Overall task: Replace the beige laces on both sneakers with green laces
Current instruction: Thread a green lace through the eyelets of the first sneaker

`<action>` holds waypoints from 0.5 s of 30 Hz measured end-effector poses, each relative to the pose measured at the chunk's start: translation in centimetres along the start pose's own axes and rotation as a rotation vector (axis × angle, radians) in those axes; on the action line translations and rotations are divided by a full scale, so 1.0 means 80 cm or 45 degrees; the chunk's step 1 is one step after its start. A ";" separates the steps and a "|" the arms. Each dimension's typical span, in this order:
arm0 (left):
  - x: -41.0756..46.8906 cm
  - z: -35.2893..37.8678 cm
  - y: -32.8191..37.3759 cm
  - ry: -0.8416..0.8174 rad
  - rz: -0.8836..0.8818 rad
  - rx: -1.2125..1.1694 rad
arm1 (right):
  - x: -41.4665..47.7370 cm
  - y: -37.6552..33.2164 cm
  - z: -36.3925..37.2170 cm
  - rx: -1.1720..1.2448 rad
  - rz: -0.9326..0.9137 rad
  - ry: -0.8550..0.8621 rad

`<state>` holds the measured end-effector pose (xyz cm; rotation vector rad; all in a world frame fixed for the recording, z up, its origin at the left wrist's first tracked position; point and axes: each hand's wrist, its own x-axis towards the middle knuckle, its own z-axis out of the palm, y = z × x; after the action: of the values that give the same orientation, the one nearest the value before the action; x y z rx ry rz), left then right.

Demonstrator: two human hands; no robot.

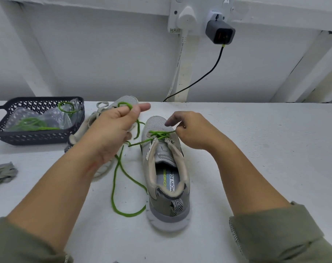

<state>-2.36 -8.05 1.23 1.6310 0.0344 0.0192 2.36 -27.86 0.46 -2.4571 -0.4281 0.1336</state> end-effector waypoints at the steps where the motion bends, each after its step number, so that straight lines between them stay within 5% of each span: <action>1: 0.002 -0.001 -0.002 0.014 0.021 0.023 | -0.002 0.001 -0.001 0.008 0.013 0.003; 15: -0.004 0.010 0.002 -0.059 0.016 -0.142 | -0.003 -0.008 0.027 0.118 -0.231 0.063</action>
<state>-2.66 -8.89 1.31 1.5195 -0.0121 -0.0070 1.49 -26.22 -0.84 -2.3132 -0.6070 0.0160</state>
